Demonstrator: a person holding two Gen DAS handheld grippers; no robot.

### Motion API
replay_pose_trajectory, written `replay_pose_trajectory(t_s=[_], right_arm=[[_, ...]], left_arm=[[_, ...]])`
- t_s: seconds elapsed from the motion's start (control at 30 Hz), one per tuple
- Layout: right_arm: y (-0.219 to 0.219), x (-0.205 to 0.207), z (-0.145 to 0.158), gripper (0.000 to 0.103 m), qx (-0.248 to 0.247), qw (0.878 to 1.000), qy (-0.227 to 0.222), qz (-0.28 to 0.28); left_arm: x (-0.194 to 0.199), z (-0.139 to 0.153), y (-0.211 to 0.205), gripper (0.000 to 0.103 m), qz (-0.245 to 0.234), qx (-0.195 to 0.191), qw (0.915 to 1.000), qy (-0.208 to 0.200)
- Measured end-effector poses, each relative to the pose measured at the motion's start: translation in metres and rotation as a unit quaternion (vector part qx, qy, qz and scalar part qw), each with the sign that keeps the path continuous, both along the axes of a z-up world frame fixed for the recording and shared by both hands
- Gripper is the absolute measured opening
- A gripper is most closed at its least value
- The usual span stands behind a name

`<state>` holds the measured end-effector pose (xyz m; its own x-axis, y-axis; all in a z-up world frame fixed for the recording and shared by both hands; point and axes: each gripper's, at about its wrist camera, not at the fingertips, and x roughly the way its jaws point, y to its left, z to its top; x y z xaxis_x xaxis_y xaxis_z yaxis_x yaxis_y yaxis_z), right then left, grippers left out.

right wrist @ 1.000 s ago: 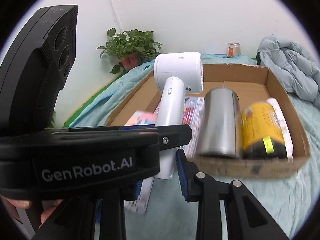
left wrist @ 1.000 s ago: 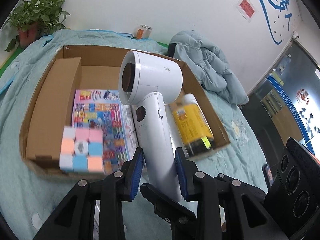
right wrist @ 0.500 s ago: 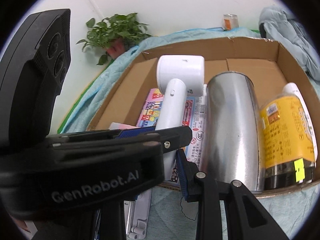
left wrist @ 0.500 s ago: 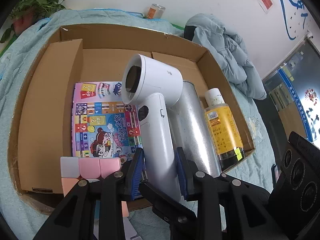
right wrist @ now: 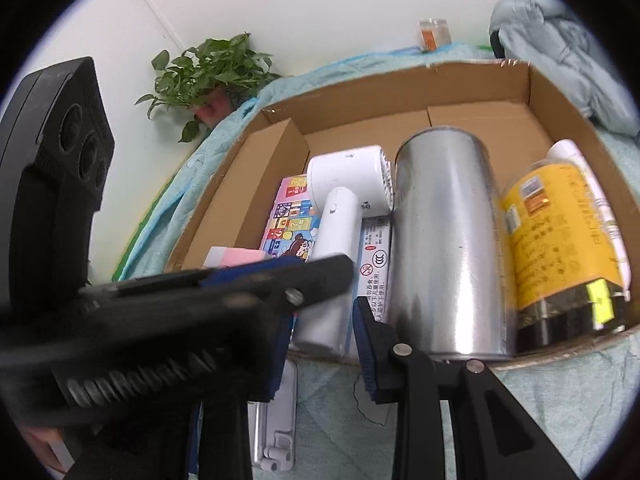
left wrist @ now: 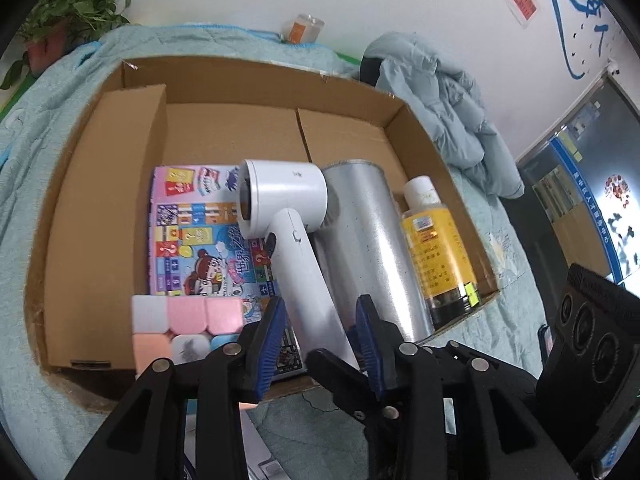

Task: Organize rigid objects
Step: 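Lower the hair dryer into the box beside the silver can and release, then reach the left gripper to the white phone stand and grasp it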

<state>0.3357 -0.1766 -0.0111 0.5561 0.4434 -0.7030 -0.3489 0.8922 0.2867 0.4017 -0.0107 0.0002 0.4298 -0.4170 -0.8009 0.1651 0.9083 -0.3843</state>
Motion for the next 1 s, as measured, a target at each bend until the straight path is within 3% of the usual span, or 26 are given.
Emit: replay_pose_trajectory(t_s=[0.03, 0.07, 0.1, 0.13, 0.17, 0.2, 0.27, 0.4, 0.5, 0.6, 0.7, 0.8, 0.87, 0.97, 1.0], right_arm=[[-0.002, -0.005, 0.001, 0.039, -0.005, 1.000, -0.009, 0.000], [-0.003, -0.011, 0.003, 0.053, -0.011, 1.000, -0.022, -0.002], [-0.006, -0.020, 0.007, 0.071, -0.017, 0.999, -0.047, -0.007], [-0.009, -0.029, 0.009, 0.082, -0.019, 0.997, -0.070, -0.009], [-0.012, -0.036, 0.011, 0.092, -0.022, 0.996, -0.088, -0.013], [-0.015, -0.046, 0.012, 0.093, -0.031, 0.994, -0.108, -0.016], [-0.017, -0.058, 0.011, 0.093, -0.051, 0.992, -0.118, -0.014], [-0.026, -0.073, 0.008, 0.093, -0.056, 0.992, -0.112, -0.023], [-0.028, -0.083, 0.009, 0.093, -0.054, 0.993, -0.106, -0.015], [-0.026, -0.094, 0.012, 0.093, -0.055, 0.992, -0.109, -0.006], [-0.025, -0.110, 0.022, 0.093, -0.045, 0.992, -0.118, 0.012], [-0.022, -0.131, 0.030, 0.093, -0.032, 0.990, -0.132, 0.037], [-0.021, -0.138, 0.030, 0.093, -0.025, 0.989, -0.139, 0.045], [-0.022, -0.133, 0.025, 0.092, -0.004, 0.992, -0.120, 0.044], [-0.023, -0.129, 0.025, 0.088, 0.000, 0.992, -0.117, 0.041]], left_arm=[[-0.007, 0.006, 0.004, 0.045, 0.003, -0.002, 0.9999, -0.013], [-0.015, 0.012, 0.008, 0.050, 0.008, 0.000, 0.9996, -0.029], [-0.023, 0.020, 0.012, 0.064, 0.018, 0.008, 0.9986, -0.050], [-0.032, 0.027, 0.016, 0.084, 0.034, 0.021, 0.9964, -0.075], [-0.044, 0.036, 0.020, 0.094, 0.055, 0.038, 0.9924, -0.104], [-0.057, 0.045, 0.024, 0.102, 0.076, 0.052, 0.9864, -0.136], [-0.079, 0.054, 0.029, 0.103, 0.090, 0.068, 0.9781, -0.175], [-0.101, 0.054, 0.039, 0.102, 0.107, 0.079, 0.9773, -0.165], [-0.126, 0.061, 0.048, 0.102, 0.128, 0.084, 0.9715, -0.181], [-0.154, 0.086, 0.057, 0.102, 0.130, 0.099, 0.9635, -0.212], [-0.179, 0.128, 0.065, 0.103, 0.113, 0.140, 0.9528, -0.245], [-0.194, 0.146, 0.069, 0.103, 0.112, 0.181, 0.9478, -0.238], [-0.202, 0.141, 0.072, 0.103, 0.115, 0.169, 0.9529, -0.224], [-0.211, 0.114, 0.073, 0.103, 0.117, 0.130, 0.9682, -0.178], [-0.213, 0.105, 0.072, 0.102, 0.119, 0.122, 0.9713, -0.166]])
